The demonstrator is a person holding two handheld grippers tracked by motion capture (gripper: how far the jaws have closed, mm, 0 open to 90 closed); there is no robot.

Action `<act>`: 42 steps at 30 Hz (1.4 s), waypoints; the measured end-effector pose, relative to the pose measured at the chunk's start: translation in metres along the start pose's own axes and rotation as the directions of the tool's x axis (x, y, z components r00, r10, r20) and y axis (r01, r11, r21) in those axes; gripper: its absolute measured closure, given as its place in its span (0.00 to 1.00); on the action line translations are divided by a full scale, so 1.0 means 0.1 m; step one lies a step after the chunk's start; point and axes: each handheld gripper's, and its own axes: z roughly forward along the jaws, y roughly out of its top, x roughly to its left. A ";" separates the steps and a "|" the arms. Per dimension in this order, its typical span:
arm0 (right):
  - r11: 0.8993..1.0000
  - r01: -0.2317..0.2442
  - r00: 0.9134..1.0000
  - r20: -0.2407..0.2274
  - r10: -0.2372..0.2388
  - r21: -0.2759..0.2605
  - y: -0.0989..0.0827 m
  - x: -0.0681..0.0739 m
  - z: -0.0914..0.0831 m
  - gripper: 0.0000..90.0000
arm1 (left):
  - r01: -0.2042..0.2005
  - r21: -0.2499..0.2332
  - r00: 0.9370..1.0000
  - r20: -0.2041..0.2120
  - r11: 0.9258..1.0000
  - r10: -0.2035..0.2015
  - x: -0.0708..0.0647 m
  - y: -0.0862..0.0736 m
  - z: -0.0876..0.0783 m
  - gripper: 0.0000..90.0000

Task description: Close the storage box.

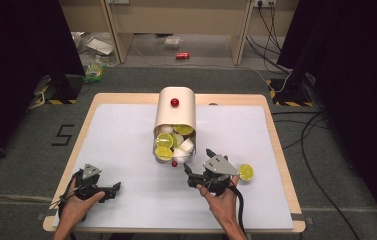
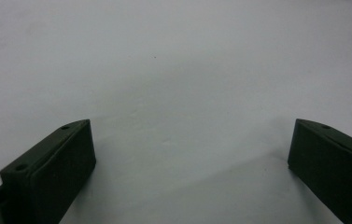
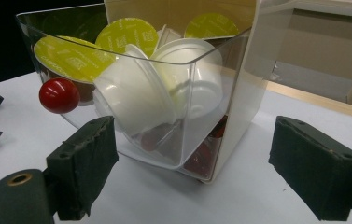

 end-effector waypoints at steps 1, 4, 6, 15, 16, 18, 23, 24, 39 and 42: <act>1.000 0.005 1.000 0.000 -0.005 -0.001 0.00 0.00 0.00 0.17 | 0.000 0.000 1.000 0.000 1.000 0.000 0.00 0.00 0.00 0.00; 1.000 -0.002 1.000 0.003 0.002 -0.001 0.01 0.00 0.01 0.17 | 0.000 0.000 1.000 0.000 1.000 0.000 0.00 0.00 0.00 0.00; 1.000 0.002 1.000 0.008 -0.002 -0.004 0.01 0.00 0.02 0.17 | 0.000 0.000 1.000 0.000 1.000 0.000 0.00 0.00 0.00 0.00; 1.000 -0.009 1.000 0.010 0.010 -0.005 0.03 -0.05 0.09 0.17 | 0.000 0.000 1.000 0.000 1.000 0.000 0.00 0.00 0.00 0.00; 1.000 -0.005 1.000 0.012 0.005 -0.005 0.03 -0.05 0.10 0.17 | 0.000 0.000 1.000 0.000 1.000 0.000 0.00 0.00 0.00 0.00; 1.000 -0.008 1.000 0.015 0.009 -0.005 0.03 -0.06 0.11 0.17 | 0.000 0.000 1.000 0.000 1.000 0.000 0.00 0.00 0.00 0.00; 1.000 -0.009 1.000 0.016 0.009 -0.004 0.05 -0.07 0.15 0.17 | 0.000 0.000 1.000 0.000 1.000 0.000 0.00 0.00 0.00 0.00; 1.000 -0.009 1.000 0.016 0.009 -0.005 0.05 -0.07 0.16 0.17 | 0.000 0.000 1.000 0.000 1.000 0.000 0.00 0.00 0.00 0.00; 1.000 -0.008 1.000 0.030 0.008 -0.003 0.07 -0.10 0.24 0.17 | 0.001 0.000 1.000 0.000 1.000 -0.001 0.00 0.00 0.00 0.00; 1.000 -0.009 0.999 0.031 0.009 -0.006 0.07 -0.12 0.25 0.17 | 0.001 -0.001 1.000 0.000 1.000 -0.001 0.00 0.00 0.00 0.00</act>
